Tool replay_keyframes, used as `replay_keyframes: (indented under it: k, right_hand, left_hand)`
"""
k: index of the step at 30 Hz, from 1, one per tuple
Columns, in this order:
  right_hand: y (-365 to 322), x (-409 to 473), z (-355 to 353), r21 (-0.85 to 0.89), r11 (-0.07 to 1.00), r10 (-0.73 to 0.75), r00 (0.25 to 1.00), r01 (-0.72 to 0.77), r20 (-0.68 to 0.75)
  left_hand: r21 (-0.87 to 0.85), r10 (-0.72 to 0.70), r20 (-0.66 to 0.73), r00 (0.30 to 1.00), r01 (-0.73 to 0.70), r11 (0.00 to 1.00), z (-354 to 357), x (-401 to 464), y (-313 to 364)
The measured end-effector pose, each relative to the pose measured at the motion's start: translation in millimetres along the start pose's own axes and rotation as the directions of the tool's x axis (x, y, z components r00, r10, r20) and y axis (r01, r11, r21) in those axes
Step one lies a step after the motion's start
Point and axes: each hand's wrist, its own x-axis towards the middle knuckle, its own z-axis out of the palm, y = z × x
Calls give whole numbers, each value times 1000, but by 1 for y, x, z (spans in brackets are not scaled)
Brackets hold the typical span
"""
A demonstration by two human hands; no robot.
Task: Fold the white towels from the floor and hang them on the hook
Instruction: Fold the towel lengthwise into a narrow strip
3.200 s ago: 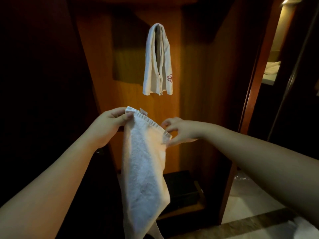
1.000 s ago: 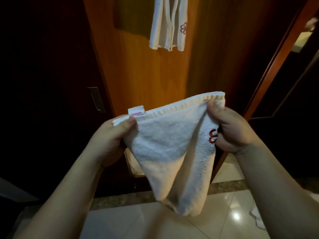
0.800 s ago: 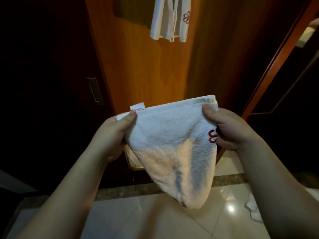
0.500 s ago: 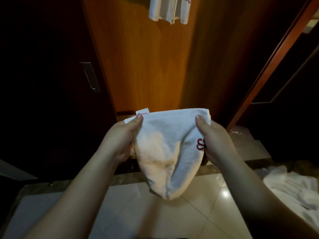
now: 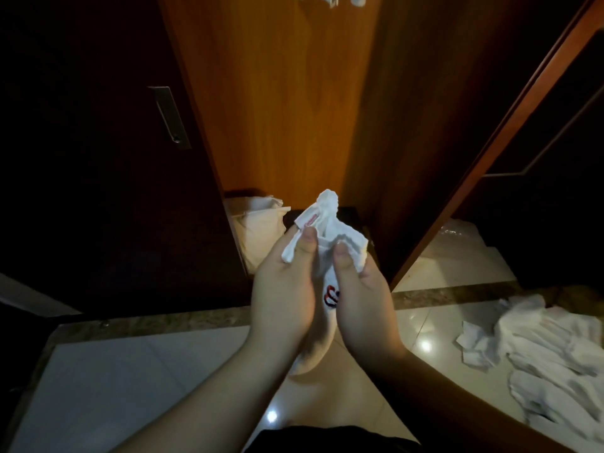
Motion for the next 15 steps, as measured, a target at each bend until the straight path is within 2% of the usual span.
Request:
replay_keyframes:
  k: [2, 6, 8, 11, 15]
  right_hand:
    - [0, 5, -3, 39, 999, 28, 999, -29, 18]
    - [-9, 26, -31, 31, 998, 49, 998, -47, -47]
    - [-17, 41, -51, 79, 994, 77, 997, -76, -10]
    - [-23, 63, -82, 327, 933, 109, 984, -151, 142]
    - [-32, 75, -105, 382, 882, 88, 893, -276, 442]
  left_hand:
    - [7, -6, 13, 1000, 6, 1000, -2, 4, 0]
    - [-60, 11, -37, 999, -14, 998, -21, 26, 4]
    - [-53, 51, -20, 998, -52, 997, -34, 41, 8]
    - [-106, 64, 95, 993, -54, 993, -55, 59, 15]
    - [-180, 66, 386, 920, 4, 984, -69, 71, 28]
